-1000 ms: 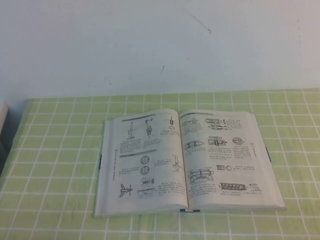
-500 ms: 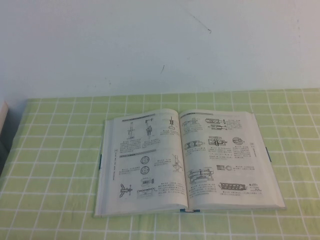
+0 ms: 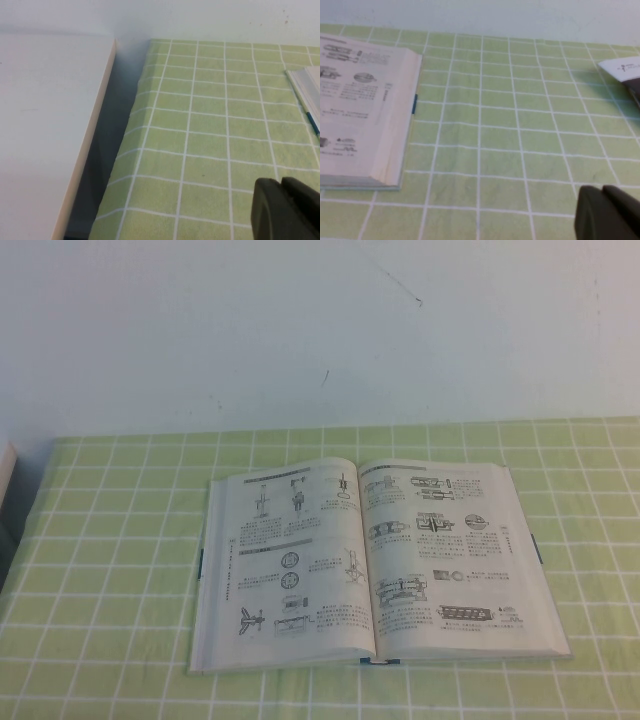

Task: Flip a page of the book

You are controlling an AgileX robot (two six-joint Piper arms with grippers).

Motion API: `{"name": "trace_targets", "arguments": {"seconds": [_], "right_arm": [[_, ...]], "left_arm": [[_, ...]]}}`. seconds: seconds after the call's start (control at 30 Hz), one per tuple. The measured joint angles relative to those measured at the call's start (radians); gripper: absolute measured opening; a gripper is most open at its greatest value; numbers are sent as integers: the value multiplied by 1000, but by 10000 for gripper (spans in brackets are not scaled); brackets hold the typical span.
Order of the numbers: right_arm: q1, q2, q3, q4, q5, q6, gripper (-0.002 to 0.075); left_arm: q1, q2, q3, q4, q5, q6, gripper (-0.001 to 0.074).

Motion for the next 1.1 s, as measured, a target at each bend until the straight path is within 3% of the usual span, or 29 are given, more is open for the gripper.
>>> {"name": "trace_targets", "arguments": {"seconds": [0.23,0.43,0.5,1.1], "right_arm": [[0,0,0,278,0,28,-3],[0,0,6,785,-2,136,-3],[0,0,6,868,-11,146,-3],[0,0,6,915,-56,-288,-3]], "left_arm": [[0,0,3,-107,-35,-17,-4],[-1,0,3,-616,-122,-176,-4],[-1,0,3,-706,-137,-194,-4],[-1,0,3,-798,-227,-134,-4]]}}
